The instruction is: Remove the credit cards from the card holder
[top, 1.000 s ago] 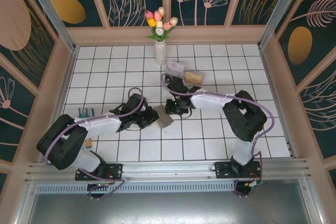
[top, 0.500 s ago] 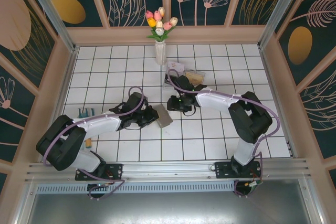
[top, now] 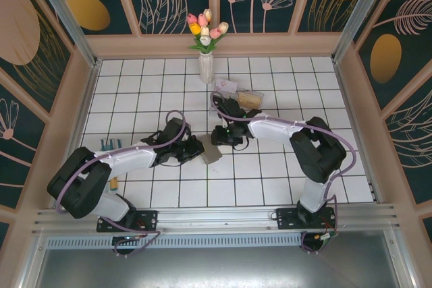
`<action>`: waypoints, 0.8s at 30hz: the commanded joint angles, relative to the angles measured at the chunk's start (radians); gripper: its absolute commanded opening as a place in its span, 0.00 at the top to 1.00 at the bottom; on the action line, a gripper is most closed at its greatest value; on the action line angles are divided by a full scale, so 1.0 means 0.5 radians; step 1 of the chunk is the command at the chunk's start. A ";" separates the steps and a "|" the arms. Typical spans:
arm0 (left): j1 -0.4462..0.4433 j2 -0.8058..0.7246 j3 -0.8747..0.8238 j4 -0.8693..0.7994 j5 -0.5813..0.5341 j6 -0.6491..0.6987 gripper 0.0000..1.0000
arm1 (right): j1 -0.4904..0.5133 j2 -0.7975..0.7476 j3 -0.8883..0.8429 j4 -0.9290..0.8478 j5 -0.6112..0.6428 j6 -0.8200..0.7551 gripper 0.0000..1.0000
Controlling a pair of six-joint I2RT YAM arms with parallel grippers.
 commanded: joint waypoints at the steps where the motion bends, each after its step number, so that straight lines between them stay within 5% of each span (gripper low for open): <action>1: -0.001 0.024 0.028 -0.077 -0.045 0.053 1.00 | 0.016 0.067 0.081 -0.103 0.005 -0.031 0.65; 13: -0.001 0.024 0.066 -0.142 -0.077 0.056 0.98 | 0.037 0.155 0.182 -0.156 0.027 -0.070 0.82; 18: 0.001 0.019 0.137 -0.279 -0.159 0.092 0.70 | 0.037 0.097 0.191 -0.190 0.078 -0.081 0.92; 24: 0.068 -0.003 0.268 -0.392 -0.193 0.168 0.31 | 0.027 -0.064 0.175 -0.269 0.152 -0.080 0.93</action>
